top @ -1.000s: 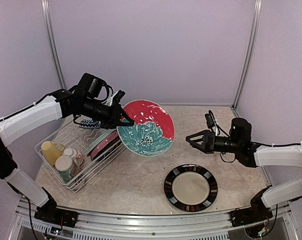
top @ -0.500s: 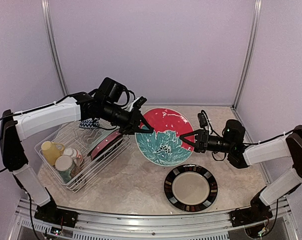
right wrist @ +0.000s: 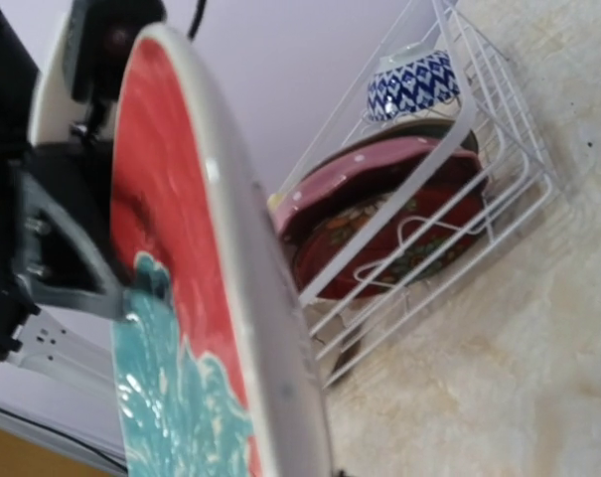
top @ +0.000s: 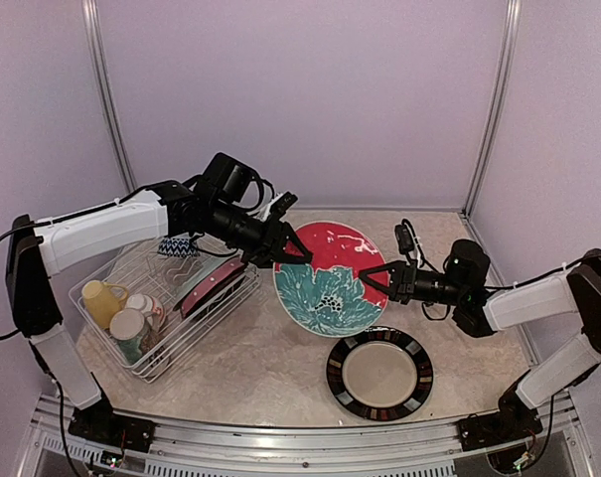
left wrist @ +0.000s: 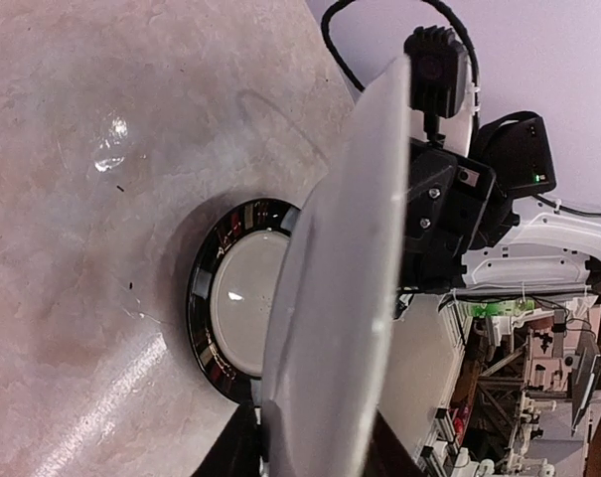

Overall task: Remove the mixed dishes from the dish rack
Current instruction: Pass from the left arm to the right, then place the plate with another plate, then grab the plate from the dish rack.

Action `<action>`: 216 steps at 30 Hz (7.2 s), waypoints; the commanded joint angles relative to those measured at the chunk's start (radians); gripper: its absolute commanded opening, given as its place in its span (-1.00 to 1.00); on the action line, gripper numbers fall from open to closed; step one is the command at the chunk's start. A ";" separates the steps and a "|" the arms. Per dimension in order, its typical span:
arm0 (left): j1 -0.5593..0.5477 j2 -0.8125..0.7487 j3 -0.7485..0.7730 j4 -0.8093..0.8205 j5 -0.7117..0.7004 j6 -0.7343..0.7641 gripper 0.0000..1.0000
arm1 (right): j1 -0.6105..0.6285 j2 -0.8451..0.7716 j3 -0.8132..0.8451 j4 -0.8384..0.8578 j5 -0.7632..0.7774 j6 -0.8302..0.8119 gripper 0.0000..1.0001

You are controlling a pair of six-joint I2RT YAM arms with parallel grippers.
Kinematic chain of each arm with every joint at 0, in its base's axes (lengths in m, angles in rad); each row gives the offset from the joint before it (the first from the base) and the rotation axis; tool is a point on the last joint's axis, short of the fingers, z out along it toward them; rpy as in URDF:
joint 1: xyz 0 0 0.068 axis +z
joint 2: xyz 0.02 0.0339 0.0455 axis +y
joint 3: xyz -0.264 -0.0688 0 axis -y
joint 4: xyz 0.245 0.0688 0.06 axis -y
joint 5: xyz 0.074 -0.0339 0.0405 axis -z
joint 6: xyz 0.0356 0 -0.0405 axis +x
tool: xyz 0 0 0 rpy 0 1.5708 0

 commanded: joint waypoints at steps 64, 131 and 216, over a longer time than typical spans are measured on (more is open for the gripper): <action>0.237 -0.321 0.000 -0.497 -0.395 0.312 0.90 | -0.256 -0.404 -0.053 -1.187 0.213 -0.651 0.61; 0.159 0.008 -0.010 -0.621 -1.040 0.422 0.74 | -0.257 -0.453 -0.056 -1.132 0.243 -0.609 0.77; -0.017 -0.062 0.317 -0.910 -1.557 0.186 -1.00 | -0.256 -0.411 -0.018 -1.079 0.243 -0.598 0.76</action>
